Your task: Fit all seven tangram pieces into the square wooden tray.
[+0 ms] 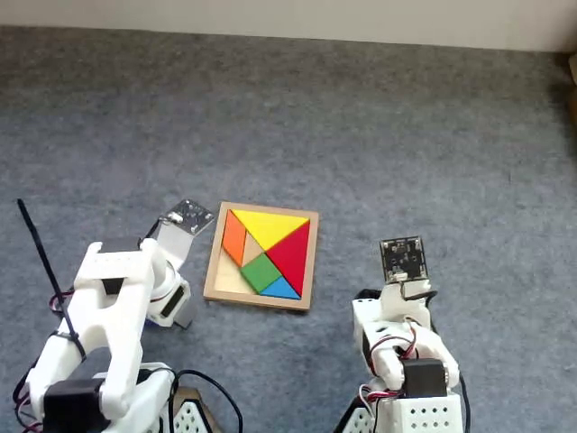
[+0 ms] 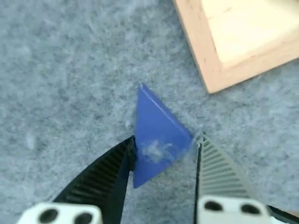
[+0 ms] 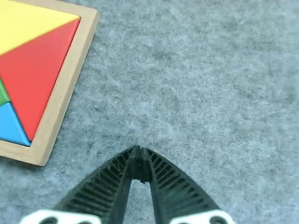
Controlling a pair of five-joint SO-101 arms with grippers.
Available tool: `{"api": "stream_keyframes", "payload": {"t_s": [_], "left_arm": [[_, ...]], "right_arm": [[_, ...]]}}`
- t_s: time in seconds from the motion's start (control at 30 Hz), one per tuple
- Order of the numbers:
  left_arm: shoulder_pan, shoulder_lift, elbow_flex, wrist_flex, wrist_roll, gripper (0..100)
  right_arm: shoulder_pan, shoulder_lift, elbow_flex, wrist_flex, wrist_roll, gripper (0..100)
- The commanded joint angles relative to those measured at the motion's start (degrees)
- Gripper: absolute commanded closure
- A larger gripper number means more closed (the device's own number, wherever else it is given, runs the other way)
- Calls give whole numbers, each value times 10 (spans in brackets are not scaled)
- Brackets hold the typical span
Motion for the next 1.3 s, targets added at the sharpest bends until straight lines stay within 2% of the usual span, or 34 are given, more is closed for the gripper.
{"api": "stream_keyframes", "payload": {"t_s": [0.0,0.13,0.27,0.37,0.53,0.83,1.0,1.27], "left_arm": [[3,-18,-15,-4,-4,887],[35,-45,-61,62,-11,898],[87,-87,-112,148,-79,898],[116,-109,-138,168,-98,898],[116,-116,-167,171,-104,898],[58,-119,-189,167,-100,898],[-21,-115,-251,125,5,898],[-61,-88,-265,9,71,885]], "right_arm": [[7,-6,61,5,-3,993],[7,-6,61,5,-3,993],[7,-6,61,5,-3,993],[7,-6,61,5,-3,993],[7,-6,61,4,-3,993],[7,-6,61,4,-3,993],[7,-6,61,4,-3,993],[7,-6,61,4,-3,993]]}}
